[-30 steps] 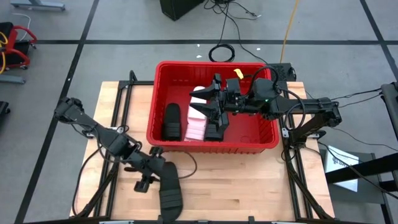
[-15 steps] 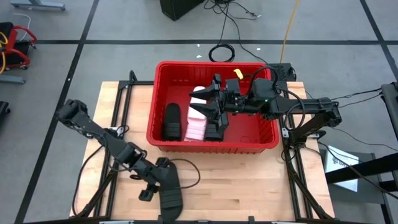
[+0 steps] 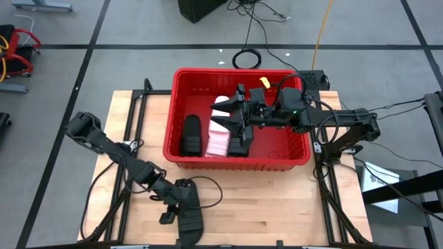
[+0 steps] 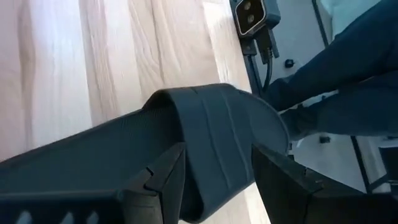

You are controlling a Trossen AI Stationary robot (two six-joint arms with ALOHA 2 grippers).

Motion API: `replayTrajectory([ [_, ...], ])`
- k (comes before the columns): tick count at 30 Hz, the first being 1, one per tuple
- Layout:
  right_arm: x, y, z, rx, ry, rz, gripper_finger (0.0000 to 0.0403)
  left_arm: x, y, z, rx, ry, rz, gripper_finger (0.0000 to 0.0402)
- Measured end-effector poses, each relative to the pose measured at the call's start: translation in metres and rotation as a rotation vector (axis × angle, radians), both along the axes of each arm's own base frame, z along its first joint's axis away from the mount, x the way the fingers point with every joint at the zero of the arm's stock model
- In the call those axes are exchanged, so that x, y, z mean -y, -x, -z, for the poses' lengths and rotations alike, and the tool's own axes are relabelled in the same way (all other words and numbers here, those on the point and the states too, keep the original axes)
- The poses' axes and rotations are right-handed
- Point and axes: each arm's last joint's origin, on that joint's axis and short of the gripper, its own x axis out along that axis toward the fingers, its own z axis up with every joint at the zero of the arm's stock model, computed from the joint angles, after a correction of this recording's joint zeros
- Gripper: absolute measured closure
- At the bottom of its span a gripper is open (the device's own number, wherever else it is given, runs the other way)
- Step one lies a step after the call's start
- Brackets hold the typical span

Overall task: Pick and place slides into bin
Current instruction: Put the black slipper into the red bin

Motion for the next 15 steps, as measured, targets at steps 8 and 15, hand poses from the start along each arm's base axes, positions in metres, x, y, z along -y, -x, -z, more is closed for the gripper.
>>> replayTrajectory([
  [8, 0.0, 0.0, 0.0, -0.005, 0.0, 0.0, 0.0236, -0.002, 0.013, 0.029, -0.015, 0.087, -0.035, 0.0224],
  [15, 0.0, 0.0, 0.0, -0.005, 0.0, 0.0, 0.0236, 0.002, 0.018, 0.037, -0.023, 0.124, -0.045, 0.0225],
])
